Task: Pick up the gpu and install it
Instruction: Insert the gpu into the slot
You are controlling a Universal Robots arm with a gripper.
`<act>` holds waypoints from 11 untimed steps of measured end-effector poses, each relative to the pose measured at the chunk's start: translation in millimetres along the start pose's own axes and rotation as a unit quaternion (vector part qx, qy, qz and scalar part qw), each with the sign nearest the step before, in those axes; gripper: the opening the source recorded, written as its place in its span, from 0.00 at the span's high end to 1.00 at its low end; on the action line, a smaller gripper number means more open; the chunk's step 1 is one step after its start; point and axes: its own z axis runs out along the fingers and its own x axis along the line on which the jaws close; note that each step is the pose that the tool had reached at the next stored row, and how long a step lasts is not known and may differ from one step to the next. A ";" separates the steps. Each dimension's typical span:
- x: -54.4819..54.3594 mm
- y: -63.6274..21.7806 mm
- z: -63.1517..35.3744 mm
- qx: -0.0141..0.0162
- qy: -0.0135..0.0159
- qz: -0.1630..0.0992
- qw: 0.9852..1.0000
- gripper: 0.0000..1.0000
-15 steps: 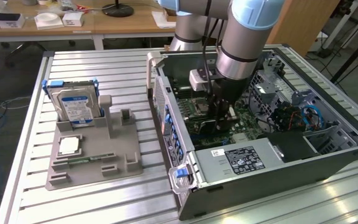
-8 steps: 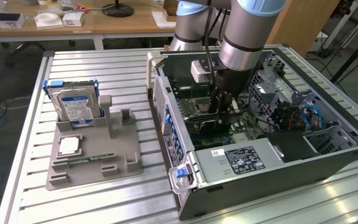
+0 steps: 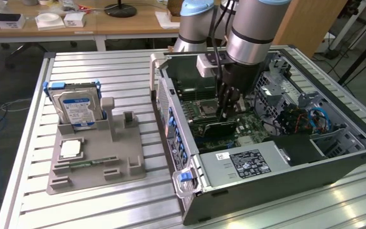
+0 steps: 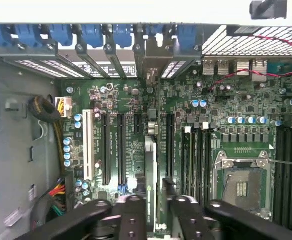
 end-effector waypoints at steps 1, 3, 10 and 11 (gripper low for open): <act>0.0 0.0 0.1 0.000 0.000 0.000 1.000 0.75; 0.0 0.0 0.0 0.000 0.000 0.000 1.000 0.80; 0.0 0.0 0.0 0.000 0.000 0.000 1.000 0.89; 0.0 0.0 0.0 0.000 0.000 0.000 1.000 0.89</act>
